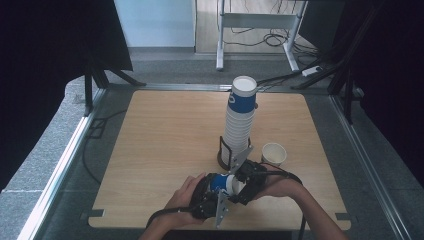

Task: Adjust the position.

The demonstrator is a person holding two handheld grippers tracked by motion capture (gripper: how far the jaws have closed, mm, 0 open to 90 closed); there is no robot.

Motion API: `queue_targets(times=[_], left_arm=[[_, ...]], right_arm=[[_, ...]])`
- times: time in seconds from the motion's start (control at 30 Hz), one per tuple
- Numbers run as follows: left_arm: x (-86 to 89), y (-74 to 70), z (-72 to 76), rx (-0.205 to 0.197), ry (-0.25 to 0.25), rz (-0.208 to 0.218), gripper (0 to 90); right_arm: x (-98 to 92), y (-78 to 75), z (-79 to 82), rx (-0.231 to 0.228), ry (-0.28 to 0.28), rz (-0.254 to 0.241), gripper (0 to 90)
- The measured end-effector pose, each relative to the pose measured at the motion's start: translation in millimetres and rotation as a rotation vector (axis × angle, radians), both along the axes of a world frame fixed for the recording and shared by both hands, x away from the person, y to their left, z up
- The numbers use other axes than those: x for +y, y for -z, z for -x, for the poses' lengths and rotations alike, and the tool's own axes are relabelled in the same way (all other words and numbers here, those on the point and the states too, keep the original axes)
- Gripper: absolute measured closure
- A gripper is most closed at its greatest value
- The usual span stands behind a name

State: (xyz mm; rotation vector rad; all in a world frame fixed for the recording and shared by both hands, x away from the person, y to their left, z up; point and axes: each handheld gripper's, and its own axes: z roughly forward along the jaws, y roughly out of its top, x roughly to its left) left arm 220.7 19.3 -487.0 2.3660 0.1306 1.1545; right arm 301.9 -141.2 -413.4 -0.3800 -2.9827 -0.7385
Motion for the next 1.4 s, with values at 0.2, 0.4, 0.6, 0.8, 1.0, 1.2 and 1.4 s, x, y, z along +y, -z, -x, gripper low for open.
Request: queue_targets(times=[0.2, 0.4, 0.6, 0.8, 1.0, 1.2, 1.4], left_arm=[[-4.1, 2.8, 2.2, -0.012, 0.013, -0.027, 20.5], [-4.9, 5.1, 1.5, -0.023, 0.005, -0.056, 20.2], [-5.2, 5.4, -0.2, -0.011, -0.009, -0.041, 15.0], [3.2, -1.3, -3.4, 0.019, -0.002, 0.016, 5.9], [18.7, -13.5, -7.3, 0.041, -0.011, 0.089, 5.1], [36.8, -25.6, -12.0, 0.099, -0.016, 0.192, 5.1], [53.7, -33.9, -19.1, 0.234, 0.006, 0.387, 5.3]], right_arm=[[13.6, 8.0, -4.4, 0.016, -0.030, 0.065, 21.9], [17.8, 11.4, -6.8, 0.012, -0.036, 0.101, 25.4], [11.9, 12.6, -6.3, -0.015, -0.040, 0.061, 27.6], [2.0, 10.8, -2.5, -0.043, -0.019, -0.018, 27.8], [-11.8, 7.0, 0.6, -0.066, 0.014, -0.100, 27.8], [-24.1, 0.8, 7.4, -0.115, 0.067, -0.206, 27.8], [-33.7, -2.7, 14.5, -0.170, 0.109, -0.328, 27.8]])
